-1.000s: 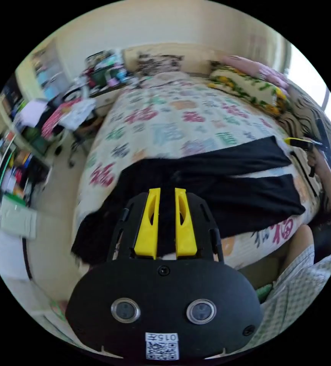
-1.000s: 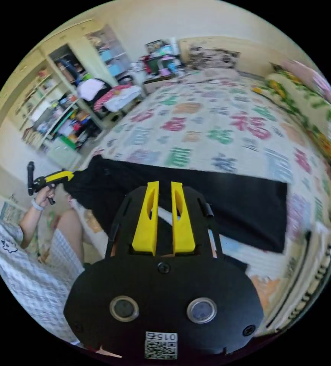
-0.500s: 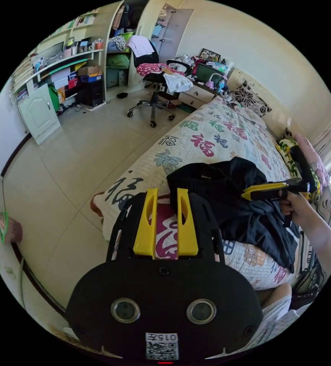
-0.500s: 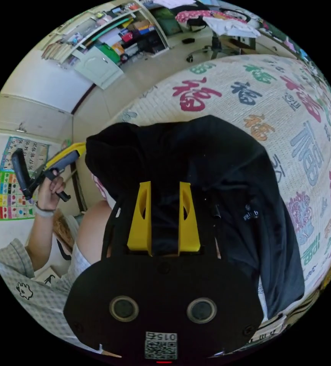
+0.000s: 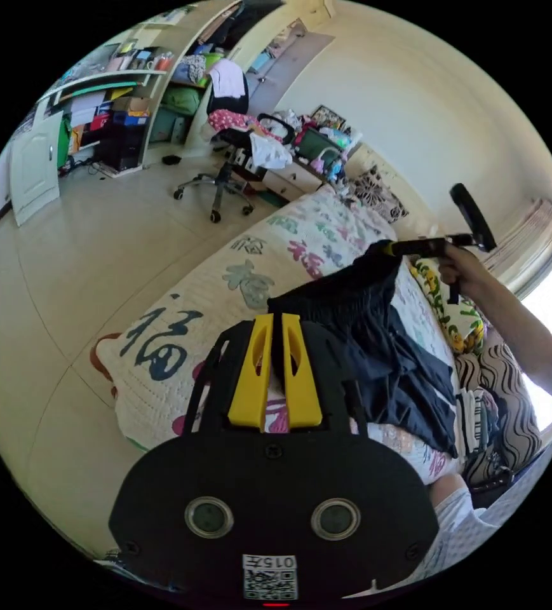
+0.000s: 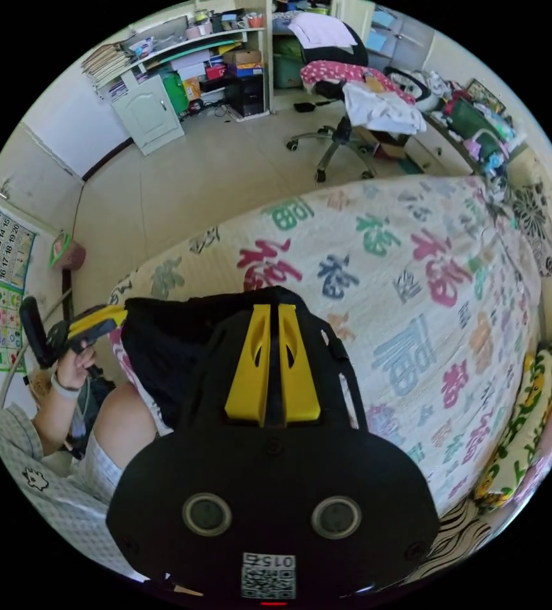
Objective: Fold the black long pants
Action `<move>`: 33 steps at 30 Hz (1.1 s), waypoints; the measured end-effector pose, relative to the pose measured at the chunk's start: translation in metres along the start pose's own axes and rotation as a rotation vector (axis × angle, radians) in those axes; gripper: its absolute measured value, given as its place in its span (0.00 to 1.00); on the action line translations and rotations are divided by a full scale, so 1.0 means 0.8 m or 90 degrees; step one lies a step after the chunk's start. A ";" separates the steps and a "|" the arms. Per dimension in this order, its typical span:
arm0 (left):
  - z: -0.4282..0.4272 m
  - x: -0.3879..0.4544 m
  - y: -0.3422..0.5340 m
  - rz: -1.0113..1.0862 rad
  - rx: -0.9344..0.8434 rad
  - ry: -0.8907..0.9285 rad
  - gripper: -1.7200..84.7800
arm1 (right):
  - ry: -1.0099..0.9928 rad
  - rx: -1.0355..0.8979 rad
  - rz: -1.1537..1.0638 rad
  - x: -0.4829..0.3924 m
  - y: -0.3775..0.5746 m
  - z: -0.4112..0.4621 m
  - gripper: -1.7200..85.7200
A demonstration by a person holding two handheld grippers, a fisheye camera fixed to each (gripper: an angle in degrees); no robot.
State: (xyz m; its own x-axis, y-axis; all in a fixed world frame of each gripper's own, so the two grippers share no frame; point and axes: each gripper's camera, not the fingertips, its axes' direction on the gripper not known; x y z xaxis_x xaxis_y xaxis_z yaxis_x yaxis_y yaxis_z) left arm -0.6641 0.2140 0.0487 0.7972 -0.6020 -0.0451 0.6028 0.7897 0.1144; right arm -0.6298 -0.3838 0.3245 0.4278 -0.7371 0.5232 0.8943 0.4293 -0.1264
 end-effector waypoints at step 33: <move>-0.016 -0.124 -0.027 -0.069 -0.009 -0.057 0.08 | -0.007 0.041 0.006 0.062 0.010 0.032 0.10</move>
State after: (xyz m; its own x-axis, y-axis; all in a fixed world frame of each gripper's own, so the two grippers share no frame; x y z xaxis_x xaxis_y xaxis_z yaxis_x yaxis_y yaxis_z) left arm -0.7554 0.2581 0.0379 0.7221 -0.6911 0.0326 0.6856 0.7211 0.0997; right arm -0.6051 -0.4035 0.3709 0.4349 -0.7267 0.5318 0.8795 0.4696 -0.0776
